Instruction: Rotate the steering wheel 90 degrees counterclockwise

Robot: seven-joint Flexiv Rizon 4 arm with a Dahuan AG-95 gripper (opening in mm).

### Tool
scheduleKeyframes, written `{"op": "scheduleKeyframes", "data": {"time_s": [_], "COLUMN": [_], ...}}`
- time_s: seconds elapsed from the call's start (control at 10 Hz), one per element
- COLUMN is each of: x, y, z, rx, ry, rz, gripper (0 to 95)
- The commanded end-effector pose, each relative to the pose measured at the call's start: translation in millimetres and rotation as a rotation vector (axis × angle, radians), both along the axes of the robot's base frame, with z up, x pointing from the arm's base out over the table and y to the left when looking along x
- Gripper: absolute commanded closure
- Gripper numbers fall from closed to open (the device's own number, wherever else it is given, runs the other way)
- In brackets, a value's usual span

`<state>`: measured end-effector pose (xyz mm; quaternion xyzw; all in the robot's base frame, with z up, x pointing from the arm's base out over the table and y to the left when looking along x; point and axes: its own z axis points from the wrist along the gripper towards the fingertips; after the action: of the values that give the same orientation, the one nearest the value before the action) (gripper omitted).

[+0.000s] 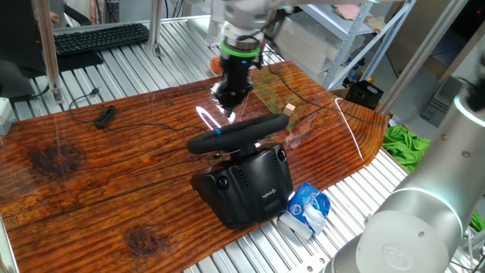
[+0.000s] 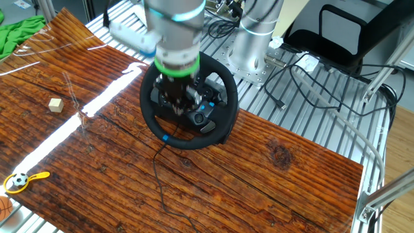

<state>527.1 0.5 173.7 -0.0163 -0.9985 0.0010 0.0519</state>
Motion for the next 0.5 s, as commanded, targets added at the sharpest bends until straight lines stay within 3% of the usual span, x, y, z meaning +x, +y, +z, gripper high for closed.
{"op": "scheduleKeyframes", "data": {"time_s": [0.1,0.5], "x": [16.4,34.0], "y": [1.0,-2.2], "z": [-2.4,-7.5], "rx": [-0.003,0.009], "ry": [-0.001,0.019], "rz": [0.001,0.008], "gripper": [95.0,95.0]}}
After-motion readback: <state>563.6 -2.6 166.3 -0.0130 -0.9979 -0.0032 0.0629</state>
